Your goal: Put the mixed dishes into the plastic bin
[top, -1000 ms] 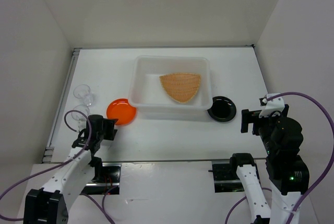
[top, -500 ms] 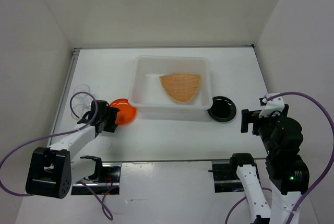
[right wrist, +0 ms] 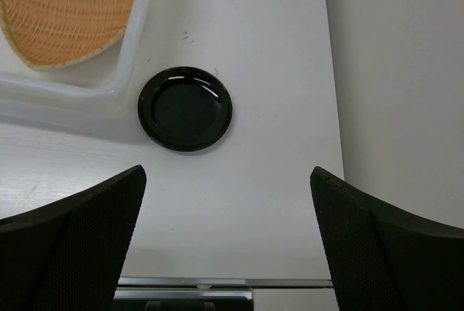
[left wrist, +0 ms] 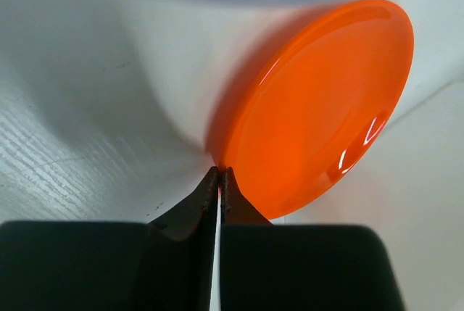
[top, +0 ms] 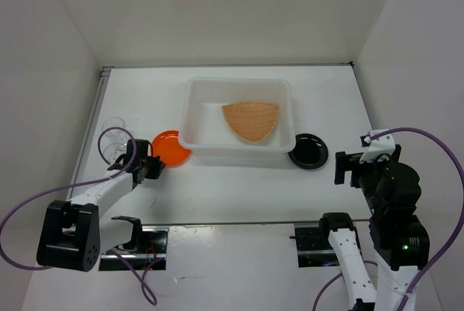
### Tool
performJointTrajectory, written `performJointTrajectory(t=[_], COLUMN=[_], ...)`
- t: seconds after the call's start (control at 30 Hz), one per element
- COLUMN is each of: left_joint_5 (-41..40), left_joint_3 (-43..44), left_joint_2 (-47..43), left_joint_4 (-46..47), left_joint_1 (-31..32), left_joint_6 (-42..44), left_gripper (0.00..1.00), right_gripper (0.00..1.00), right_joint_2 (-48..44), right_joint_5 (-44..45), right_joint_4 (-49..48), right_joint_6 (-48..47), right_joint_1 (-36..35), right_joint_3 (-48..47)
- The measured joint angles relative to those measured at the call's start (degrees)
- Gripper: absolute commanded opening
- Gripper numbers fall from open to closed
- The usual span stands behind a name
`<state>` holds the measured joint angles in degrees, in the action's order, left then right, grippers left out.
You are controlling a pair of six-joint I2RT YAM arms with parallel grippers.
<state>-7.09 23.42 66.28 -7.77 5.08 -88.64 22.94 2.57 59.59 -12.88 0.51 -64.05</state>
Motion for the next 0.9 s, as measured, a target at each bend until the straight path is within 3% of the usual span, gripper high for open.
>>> performJointTrajectory(t=[0.13, 0.33, 0.43, 0.67, 0.9], left_joint_5=[-0.76, -5.07, -5.99, -6.12, -1.97], left_joint_3=[2.49, 10.14, 15.17, 22.67, 31.01], left_joint_2=[-2.43, -17.77, -20.20, -19.34, -8.33], left_joint_4=[-6.21, -16.00, -17.14, -17.97, -11.34], left_joint_1=[-0.02, -0.37, -1.36, -1.99, -1.51], left_joint_6=[-0.48, -2.95, -3.23, -3.04, 1.81], left_gripper=[0.00, 0.00, 0.00, 0.00, 0.00], right_gripper=[0.98, 0.98, 0.98, 0.98, 0.98], right_joint_2=[0.00, 0.07, 0.07, 0.07, 0.07], right_joint_5=[0.04, 0.07, 0.07, 0.04, 0.07], right_joint_4=[0.00, 0.00, -0.02, -0.02, -0.02], right_joint_6=[0.00, 0.00, 0.00, 0.00, 0.00], right_joint_1=[0.00, 0.00, 0.00, 0.00, 0.00], right_joint_3=[0.00, 0.00, 0.00, 0.00, 0.00])
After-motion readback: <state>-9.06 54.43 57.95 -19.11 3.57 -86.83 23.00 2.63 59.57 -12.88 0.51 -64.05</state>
